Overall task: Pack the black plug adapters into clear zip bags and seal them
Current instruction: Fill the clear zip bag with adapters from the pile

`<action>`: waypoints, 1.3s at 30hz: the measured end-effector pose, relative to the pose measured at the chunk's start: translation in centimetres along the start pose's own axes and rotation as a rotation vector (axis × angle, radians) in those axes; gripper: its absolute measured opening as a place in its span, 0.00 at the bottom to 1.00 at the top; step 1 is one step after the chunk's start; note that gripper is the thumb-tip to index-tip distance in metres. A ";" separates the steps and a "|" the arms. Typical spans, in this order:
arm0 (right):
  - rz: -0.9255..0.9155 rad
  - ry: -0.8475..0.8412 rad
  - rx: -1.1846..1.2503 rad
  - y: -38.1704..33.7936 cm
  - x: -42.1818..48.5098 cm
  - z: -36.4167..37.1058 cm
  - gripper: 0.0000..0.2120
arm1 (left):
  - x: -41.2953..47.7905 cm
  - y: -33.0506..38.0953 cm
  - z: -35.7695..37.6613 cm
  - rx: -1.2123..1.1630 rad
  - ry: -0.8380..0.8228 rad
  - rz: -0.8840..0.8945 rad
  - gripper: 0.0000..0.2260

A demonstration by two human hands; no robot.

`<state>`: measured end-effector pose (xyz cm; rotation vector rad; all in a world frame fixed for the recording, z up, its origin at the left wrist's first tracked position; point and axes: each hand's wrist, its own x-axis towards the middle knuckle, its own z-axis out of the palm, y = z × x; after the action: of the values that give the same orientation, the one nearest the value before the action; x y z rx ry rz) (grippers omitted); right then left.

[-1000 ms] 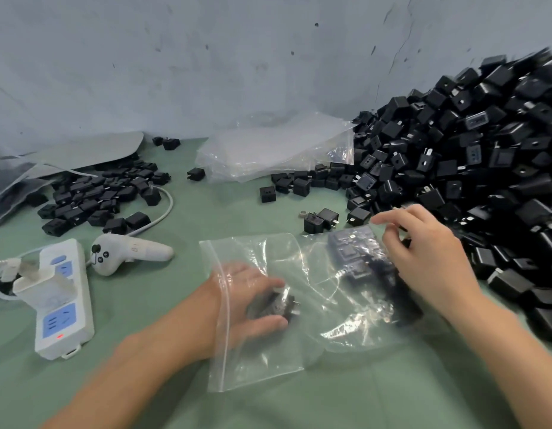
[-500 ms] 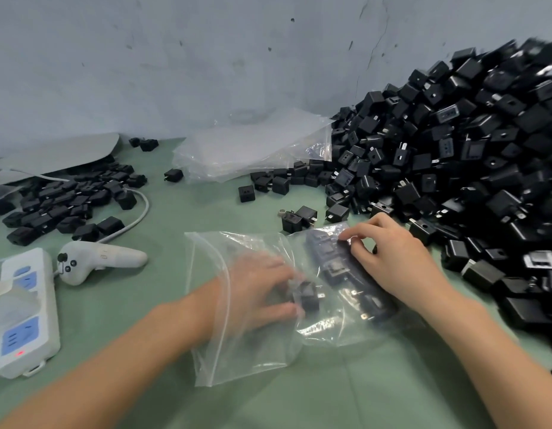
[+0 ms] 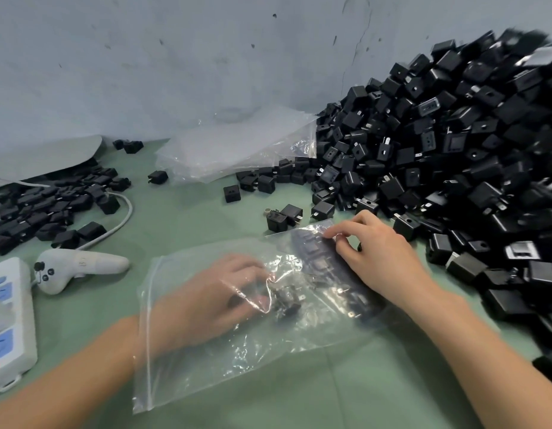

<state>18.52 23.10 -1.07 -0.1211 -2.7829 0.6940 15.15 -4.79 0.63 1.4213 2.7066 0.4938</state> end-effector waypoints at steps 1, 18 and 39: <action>0.001 -0.003 -0.002 0.0 0.0 0.0 0.10 | 0.2 0.2 0.0 -0.018 -0.020 0.009 0.19; -0.009 0.009 0.002 0.2 0.0 0.1 0.10 | 2.9 1.8 0.3 -0.077 -0.256 -0.021 0.22; -0.028 0.015 0.001 0.3 -0.1 0.2 0.10 | 4.9 3.3 0.1 -0.266 -0.103 0.047 0.08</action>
<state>18.61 23.28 -1.38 -0.0863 -2.7642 0.6853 15.01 0.95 2.01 1.3988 2.4240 0.7308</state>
